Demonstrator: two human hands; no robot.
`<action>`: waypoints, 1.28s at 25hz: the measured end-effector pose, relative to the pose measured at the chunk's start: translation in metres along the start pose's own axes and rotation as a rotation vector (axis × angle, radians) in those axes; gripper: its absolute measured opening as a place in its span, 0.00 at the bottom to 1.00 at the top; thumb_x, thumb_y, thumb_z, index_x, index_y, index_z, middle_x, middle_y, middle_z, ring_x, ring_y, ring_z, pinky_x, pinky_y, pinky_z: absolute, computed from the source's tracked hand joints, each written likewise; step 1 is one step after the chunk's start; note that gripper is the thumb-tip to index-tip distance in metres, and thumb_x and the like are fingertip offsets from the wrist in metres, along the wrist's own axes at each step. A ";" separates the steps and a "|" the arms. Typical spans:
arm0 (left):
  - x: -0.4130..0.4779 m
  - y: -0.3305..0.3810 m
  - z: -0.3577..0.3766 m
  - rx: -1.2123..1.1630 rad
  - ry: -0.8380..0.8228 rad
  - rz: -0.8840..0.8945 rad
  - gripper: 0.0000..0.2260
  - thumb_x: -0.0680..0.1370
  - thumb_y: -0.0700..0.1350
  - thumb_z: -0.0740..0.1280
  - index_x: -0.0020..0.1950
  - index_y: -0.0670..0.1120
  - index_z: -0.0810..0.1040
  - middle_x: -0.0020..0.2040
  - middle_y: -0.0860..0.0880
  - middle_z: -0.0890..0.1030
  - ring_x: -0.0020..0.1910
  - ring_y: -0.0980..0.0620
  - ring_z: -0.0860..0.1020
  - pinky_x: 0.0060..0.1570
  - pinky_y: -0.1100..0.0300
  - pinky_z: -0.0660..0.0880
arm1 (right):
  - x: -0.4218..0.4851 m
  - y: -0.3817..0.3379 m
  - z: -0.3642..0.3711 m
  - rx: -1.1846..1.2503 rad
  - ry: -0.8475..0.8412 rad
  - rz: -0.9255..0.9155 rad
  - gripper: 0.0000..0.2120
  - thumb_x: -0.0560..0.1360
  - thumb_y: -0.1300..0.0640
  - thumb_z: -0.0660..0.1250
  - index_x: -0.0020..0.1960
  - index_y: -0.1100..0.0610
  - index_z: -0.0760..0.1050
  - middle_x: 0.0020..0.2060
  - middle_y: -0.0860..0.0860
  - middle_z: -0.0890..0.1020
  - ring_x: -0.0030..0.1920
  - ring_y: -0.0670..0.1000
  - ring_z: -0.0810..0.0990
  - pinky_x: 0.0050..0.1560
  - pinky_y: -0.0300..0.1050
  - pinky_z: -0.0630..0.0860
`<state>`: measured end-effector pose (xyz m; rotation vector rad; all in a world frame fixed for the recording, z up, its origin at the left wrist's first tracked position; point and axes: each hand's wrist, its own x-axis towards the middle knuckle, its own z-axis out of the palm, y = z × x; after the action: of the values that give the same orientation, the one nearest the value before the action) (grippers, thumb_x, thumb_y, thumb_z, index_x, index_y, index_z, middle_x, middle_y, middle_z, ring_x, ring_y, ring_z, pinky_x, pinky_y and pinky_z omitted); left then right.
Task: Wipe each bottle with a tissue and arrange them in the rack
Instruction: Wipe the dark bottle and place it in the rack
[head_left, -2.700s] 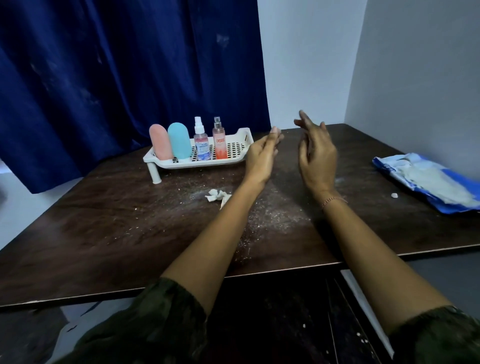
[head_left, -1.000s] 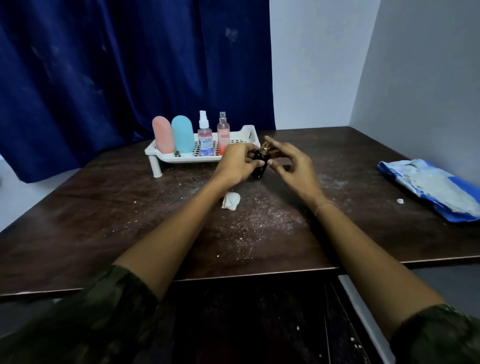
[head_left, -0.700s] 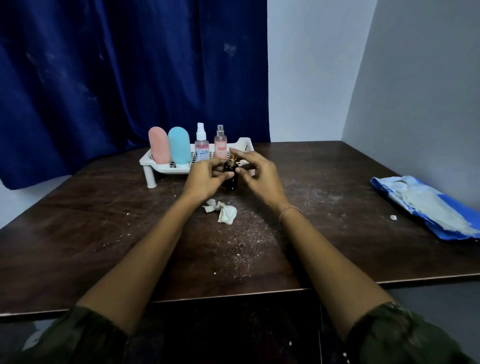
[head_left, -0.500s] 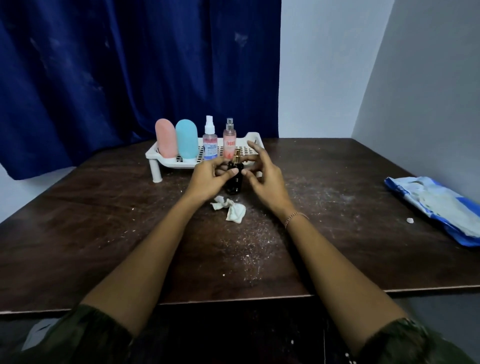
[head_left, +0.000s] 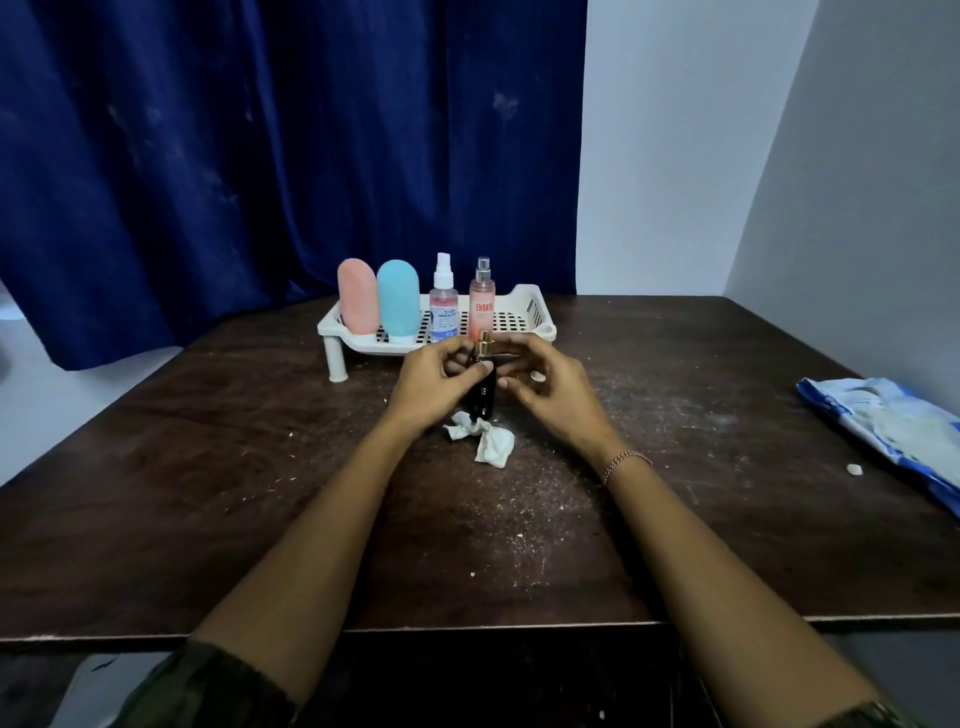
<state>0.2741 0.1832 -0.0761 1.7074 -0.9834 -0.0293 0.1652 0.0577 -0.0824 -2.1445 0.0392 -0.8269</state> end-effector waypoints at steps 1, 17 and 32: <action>0.000 -0.001 0.000 0.008 0.015 0.013 0.05 0.75 0.43 0.69 0.50 0.47 0.78 0.38 0.55 0.76 0.36 0.60 0.73 0.39 0.75 0.70 | 0.000 -0.001 -0.001 -0.023 -0.003 -0.013 0.23 0.71 0.67 0.69 0.64 0.56 0.72 0.57 0.49 0.79 0.53 0.41 0.78 0.56 0.33 0.74; 0.008 -0.009 -0.001 -0.080 0.134 -0.020 0.03 0.75 0.45 0.69 0.43 0.47 0.78 0.33 0.56 0.75 0.33 0.63 0.72 0.43 0.61 0.74 | -0.004 -0.008 -0.017 0.115 -0.578 0.140 0.18 0.71 0.63 0.71 0.60 0.55 0.77 0.47 0.42 0.83 0.46 0.48 0.77 0.55 0.38 0.74; 0.011 -0.014 -0.003 -0.128 0.126 0.001 0.05 0.74 0.42 0.70 0.48 0.47 0.76 0.35 0.52 0.72 0.34 0.57 0.69 0.39 0.67 0.71 | -0.001 -0.019 -0.019 0.927 -0.015 0.377 0.09 0.67 0.69 0.65 0.43 0.60 0.80 0.37 0.52 0.85 0.38 0.48 0.83 0.34 0.38 0.80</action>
<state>0.2906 0.1793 -0.0813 1.5717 -0.8709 0.0150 0.1488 0.0574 -0.0604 -1.2129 0.0406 -0.4616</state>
